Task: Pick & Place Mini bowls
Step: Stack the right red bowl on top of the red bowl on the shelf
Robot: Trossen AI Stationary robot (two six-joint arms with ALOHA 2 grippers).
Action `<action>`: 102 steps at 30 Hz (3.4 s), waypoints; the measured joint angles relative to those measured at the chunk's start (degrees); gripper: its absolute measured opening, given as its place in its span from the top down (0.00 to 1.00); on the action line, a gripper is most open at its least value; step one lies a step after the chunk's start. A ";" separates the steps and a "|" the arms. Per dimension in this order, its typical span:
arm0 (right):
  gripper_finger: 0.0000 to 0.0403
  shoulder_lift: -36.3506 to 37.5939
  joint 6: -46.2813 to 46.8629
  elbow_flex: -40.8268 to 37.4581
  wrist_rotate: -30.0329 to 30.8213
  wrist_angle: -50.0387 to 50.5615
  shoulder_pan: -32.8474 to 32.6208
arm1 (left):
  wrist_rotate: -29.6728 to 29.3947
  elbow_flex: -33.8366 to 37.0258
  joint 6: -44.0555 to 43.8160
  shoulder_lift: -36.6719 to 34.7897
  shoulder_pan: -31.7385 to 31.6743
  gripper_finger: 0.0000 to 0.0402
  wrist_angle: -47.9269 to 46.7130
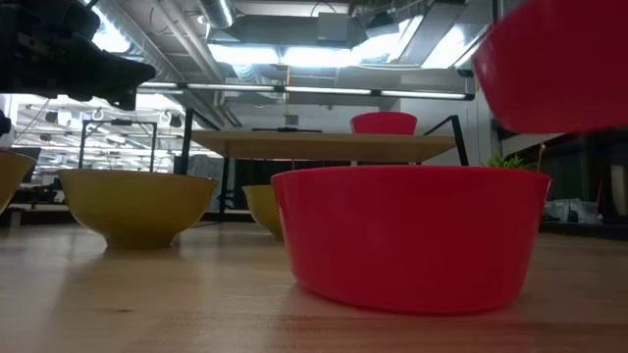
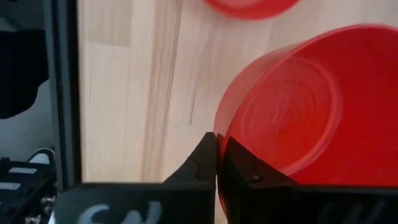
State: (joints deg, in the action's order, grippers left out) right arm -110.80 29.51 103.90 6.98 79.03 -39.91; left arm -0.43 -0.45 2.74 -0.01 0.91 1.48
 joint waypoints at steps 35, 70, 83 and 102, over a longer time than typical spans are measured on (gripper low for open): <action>0.99 0.00 -14.70 14.67 1.47 11.06 4.45 | 0.00 -0.02 0.00 0.00 0.01 0.97 0.00; 0.99 0.00 -37.75 26.51 1.64 10.99 18.24 | 0.00 -0.02 0.00 0.00 0.01 0.97 0.00; 0.99 0.00 -44.03 30.95 2.52 10.99 25.02 | 0.00 -0.02 0.00 0.00 0.02 0.97 0.00; 0.98 0.31 -52.83 30.95 2.52 10.99 37.33 | 0.00 -0.02 0.00 0.00 0.00 0.97 0.00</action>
State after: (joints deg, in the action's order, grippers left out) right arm -110.50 -23.32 134.85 9.50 90.02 -2.59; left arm -0.43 -0.47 2.74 -0.01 0.91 1.48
